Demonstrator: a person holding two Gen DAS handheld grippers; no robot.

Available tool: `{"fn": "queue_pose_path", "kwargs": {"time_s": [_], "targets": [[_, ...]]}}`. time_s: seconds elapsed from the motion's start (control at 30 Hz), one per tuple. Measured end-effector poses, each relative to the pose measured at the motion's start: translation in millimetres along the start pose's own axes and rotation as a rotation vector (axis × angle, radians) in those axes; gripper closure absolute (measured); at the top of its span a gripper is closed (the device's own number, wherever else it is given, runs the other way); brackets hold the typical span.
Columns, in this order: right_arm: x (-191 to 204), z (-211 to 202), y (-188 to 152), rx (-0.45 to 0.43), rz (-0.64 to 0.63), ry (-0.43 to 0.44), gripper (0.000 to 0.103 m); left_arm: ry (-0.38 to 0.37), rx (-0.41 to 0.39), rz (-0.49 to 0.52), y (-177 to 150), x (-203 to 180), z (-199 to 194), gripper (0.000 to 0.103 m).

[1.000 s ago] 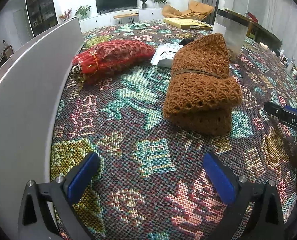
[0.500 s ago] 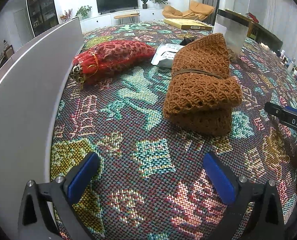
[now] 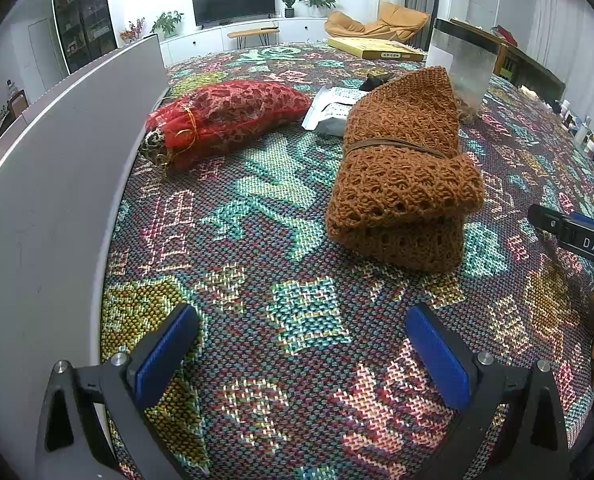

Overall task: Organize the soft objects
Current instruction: 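Bring both open tools back over the patterned cloth, then grasp the brown knit bundle with the right tool and lift it, then lower the brown knit bundle onto the cloth with the right tool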

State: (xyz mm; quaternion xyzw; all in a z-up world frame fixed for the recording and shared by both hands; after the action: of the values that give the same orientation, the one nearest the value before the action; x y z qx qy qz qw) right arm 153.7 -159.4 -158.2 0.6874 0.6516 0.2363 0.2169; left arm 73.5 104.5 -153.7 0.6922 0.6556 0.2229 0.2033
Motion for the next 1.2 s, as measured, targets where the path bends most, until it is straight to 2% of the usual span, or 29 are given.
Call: {"fn": "queue_pose_path", "kwargs": {"time_s": [0.1, 0.2, 0.23, 0.27, 0.33, 0.43, 0.5, 0.6, 0.63, 0.67, 0.73, 0.77, 0.9, 0.97, 1.13, 1.2], "targets": [[0.5, 1.2, 1.0, 0.012, -0.003, 0.01, 0.009, 0.0, 0.0, 0.0, -0.5, 0.3, -0.2, 0.0], [4.1, 3.0, 10.9, 0.093, 0.021, 0.054, 0.009, 0.0, 0.0, -0.001, -0.3, 0.1, -0.1, 0.0], [7.1, 1.3, 15.8, 0.119, 0.051, 0.113, 0.009, 0.001, 0.0, -0.001, -0.5, 0.3, -0.2, 0.0], [15.4, -2.9, 23.4, 0.155, 0.109, 0.253, 0.009, 0.001, -0.001, -0.001, -0.7, 0.6, -0.3, 0.0], [39.9, -8.7, 33.8, 0.221, 0.172, 0.454, 0.009, 0.001, -0.001, -0.001, -0.6, 0.6, -0.2, 0.0], [96.2, -5.2, 35.5, 0.346, 0.1, 0.578, 0.009, 0.0, -0.001, 0.0, -0.8, 0.8, -0.4, 0.0], [127.7, 1.0, 28.3, 0.407, 0.04, 0.594, 0.01, 0.0, -0.001, -0.001, -0.5, 0.5, -0.3, 0.0], [163.0, 14.4, 14.2, 0.45, -0.046, 0.572, 0.012, 0.0, -0.001, -0.001, -0.8, 0.4, -0.6, 0.0], [166.1, 14.1, 14.5, 0.42, -0.061, 0.563, 0.016, 0.0, -0.001, -0.001, -0.5, 0.2, -0.6, 0.0], [167.4, 11.9, 15.0, 0.386, -0.083, 0.54, 0.039, 0.0, -0.001, -0.001, -0.7, 0.5, -0.8, 0.0], [163.5, 12.6, 10.4, 0.401, -0.085, 0.561, 0.04, 0.001, -0.001, -0.002, 0.4, -0.2, 0.7, 0.0], [157.4, 10.3, 8.9, 0.388, -0.089, 0.539, 0.04, 0.001, -0.001, -0.002, 0.5, -0.7, 0.6, 0.0], [116.3, -8.9, 7.7, 0.285, -0.155, 0.416, 0.042, 0.001, -0.002, -0.002, 0.1, -0.4, 0.5, 0.0], [85.9, -19.5, 18.9, 0.228, -0.173, 0.359, 0.042, 0.001, -0.002, -0.002, -0.2, 0.1, 0.3, 0.0], [17.2, -29.3, 44.7, 0.119, -0.113, 0.217, 0.042, 0.001, -0.002, -0.002, -0.3, 0.5, 0.7, 0.0], [-7.4, -26.1, 51.8, 0.064, -0.109, 0.106, 0.041, 0.001, -0.002, -0.002, -0.5, 0.6, 0.9, 0.0]]}}
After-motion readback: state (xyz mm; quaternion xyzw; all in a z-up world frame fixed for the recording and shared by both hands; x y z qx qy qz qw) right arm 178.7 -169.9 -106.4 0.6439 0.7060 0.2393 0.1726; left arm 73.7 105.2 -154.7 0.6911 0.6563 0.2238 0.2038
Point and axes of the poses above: each gripper's, at about its wrist camera, not at the fingertips, and z roughly the way its jaws point, x to its left, y to its top, the point moved 3 cm from there along z, roughly the way its jaws point, and after that the axes turned 5 degrees about z, right-handed, at the moved point
